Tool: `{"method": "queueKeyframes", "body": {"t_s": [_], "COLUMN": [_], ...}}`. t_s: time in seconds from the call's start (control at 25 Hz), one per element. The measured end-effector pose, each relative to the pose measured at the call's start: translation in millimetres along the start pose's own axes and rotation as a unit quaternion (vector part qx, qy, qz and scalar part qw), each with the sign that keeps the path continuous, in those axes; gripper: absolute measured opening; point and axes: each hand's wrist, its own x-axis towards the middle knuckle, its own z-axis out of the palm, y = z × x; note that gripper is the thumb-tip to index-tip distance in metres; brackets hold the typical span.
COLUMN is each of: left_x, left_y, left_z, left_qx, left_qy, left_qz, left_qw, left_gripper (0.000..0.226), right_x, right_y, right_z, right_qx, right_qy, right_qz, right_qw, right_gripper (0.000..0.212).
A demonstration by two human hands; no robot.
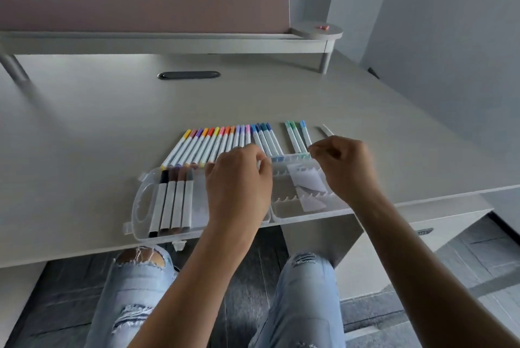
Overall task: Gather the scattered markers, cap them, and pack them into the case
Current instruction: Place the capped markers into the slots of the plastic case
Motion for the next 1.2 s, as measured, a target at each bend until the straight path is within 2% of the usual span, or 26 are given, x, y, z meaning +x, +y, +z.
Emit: {"method": "queueKeyframes", "body": {"t_s": [0.2, 0.36, 0.48, 0.56, 0.76, 0.96, 1.08, 1.2], "left_x": [29, 49, 67, 80, 105, 122, 127, 130], "left_y": [33, 28, 19, 10, 0, 2, 3, 4], "left_z": [38, 56, 64, 68, 77, 84, 90, 94], "left_qx": [0.043, 0.101, 0.145, 0.165, 0.206, 0.233, 0.245, 0.244], "left_qy": [-0.074, -0.094, -0.088, -0.086, -0.106, -0.131, -0.145, -0.148], "left_qz": [0.017, 0.003, -0.023, -0.041, -0.074, -0.076, -0.076, -0.084], "left_qw": [0.996, 0.990, 0.985, 0.982, 0.970, 0.961, 0.956, 0.955], "left_gripper": [0.011, 0.014, 0.015, 0.015, 0.022, 0.028, 0.022, 0.028], "right_x": [55, 89, 105, 112, 122, 122, 120, 116], "right_y": [35, 47, 53, 56, 54, 51, 46, 40], "right_z": [-26, -26, -17, -9, 4, 2, -3, -6], "right_qx": [-0.178, -0.288, -0.324, -0.329, -0.308, -0.291, -0.264, -0.256], "right_qy": [0.032, -0.033, -0.058, -0.058, -0.067, -0.029, -0.014, 0.001], "right_qz": [0.014, 0.073, 0.076, 0.071, 0.047, 0.004, 0.001, -0.007], "right_qw": [0.983, 0.954, 0.941, 0.940, 0.948, 0.956, 0.964, 0.967], "right_gripper": [0.016, 0.023, 0.017, 0.010, 0.012, 0.015, 0.015, 0.017]}}
